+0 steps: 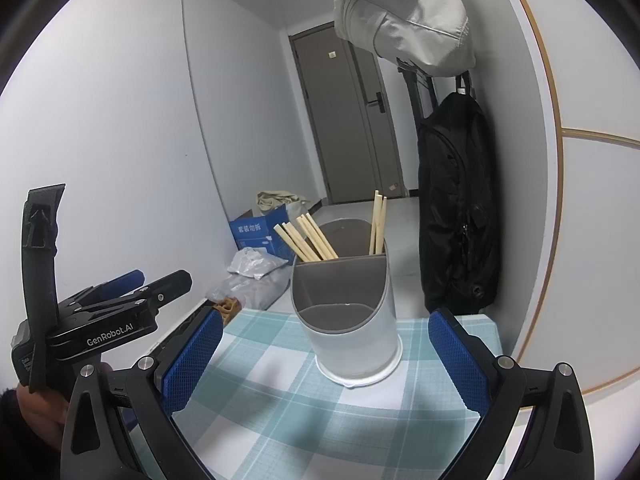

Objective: Organize utensils

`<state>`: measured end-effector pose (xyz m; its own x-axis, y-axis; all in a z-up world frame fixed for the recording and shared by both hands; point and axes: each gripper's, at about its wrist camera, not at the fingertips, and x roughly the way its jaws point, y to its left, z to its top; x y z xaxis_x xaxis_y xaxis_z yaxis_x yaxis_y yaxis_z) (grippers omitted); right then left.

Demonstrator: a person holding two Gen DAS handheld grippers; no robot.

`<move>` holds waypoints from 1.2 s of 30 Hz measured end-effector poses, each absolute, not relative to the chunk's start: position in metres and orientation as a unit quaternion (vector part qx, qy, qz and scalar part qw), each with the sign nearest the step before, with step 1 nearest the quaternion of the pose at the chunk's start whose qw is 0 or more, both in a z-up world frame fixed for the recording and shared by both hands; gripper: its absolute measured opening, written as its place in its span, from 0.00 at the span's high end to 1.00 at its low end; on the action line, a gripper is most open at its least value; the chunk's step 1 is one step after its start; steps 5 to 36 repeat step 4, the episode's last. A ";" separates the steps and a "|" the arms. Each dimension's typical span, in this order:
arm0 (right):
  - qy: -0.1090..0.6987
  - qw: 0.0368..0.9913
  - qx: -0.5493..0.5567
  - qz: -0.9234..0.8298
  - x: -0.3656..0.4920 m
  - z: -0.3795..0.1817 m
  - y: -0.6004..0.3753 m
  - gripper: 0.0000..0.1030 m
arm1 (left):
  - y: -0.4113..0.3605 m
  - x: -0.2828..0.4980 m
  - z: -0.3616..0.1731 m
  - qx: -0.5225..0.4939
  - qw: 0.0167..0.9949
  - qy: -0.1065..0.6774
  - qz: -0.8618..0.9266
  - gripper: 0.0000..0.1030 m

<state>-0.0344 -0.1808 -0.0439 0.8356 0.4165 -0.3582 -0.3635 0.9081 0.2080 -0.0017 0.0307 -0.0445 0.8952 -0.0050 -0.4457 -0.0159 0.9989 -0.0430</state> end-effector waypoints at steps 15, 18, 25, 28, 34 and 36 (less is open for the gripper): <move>0.203 0.955 0.066 0.205 -0.034 -0.044 -0.181 0.00 | 0.031 0.000 -0.044 -0.026 0.973 0.231 -0.002 0.13; 0.203 0.955 0.066 0.205 -0.034 -0.044 -0.181 0.00 | 0.031 0.000 -0.044 -0.026 0.973 0.231 -0.002 0.13; 0.203 0.955 0.066 0.205 -0.034 -0.044 -0.181 0.00 | 0.031 0.000 -0.044 -0.026 0.973 0.231 -0.002 0.13; 0.203 0.955 0.066 0.205 -0.034 -0.044 -0.181 0.00 | 0.031 0.000 -0.044 -0.026 0.973 0.231 -0.002 0.13; 0.203 0.955 0.066 0.205 -0.034 -0.044 -0.181 0.00 | 0.031 0.000 -0.044 -0.026 0.973 0.231 -0.002 0.13; 0.203 0.955 0.066 0.205 -0.034 -0.044 -0.181 0.00 | 0.031 0.000 -0.044 -0.026 0.973 0.231 -0.002 0.13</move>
